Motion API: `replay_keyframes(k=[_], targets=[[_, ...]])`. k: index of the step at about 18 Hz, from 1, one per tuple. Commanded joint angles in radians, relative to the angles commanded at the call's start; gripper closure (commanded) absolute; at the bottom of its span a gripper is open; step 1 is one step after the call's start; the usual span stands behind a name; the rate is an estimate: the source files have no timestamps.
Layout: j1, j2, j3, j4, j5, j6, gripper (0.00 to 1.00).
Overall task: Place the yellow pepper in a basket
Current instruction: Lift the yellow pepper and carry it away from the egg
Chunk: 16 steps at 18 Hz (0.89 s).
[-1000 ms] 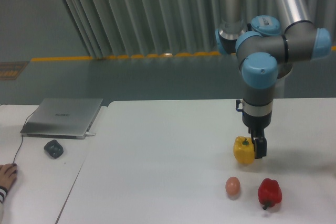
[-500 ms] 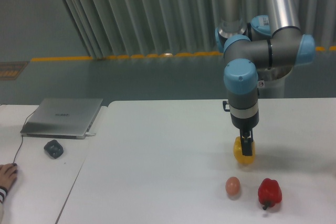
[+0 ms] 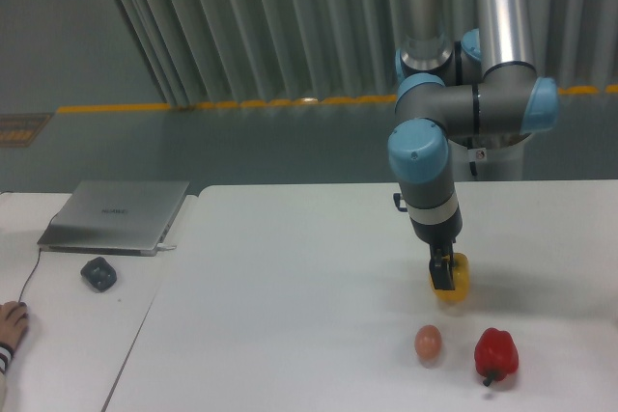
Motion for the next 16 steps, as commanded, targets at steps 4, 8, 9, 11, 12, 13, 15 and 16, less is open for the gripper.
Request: replay_keyframes(k=[4,8,9,11,12,13,15,16], targets=[[-0.002,-0.008,0.000,0.000,0.020,-0.017,0.11],[-0.018,-0.014,0.000,0.000,0.035,-0.055,0.27],[-0.020,-0.014,0.000,0.000,0.035,-0.058,0.30],[-0.018,-0.012,0.000,-0.005,0.037,-0.058,0.37],[-0.018,-0.009,0.000,-0.008,0.037,-0.058,0.43],[-0.018,-0.006,0.002,-0.014,0.037,-0.057,0.44],[-0.014,0.000,0.006,-0.017,0.037,-0.057,0.45],[-0.008,0.009,0.012,-0.020,0.035,-0.057,0.45]])
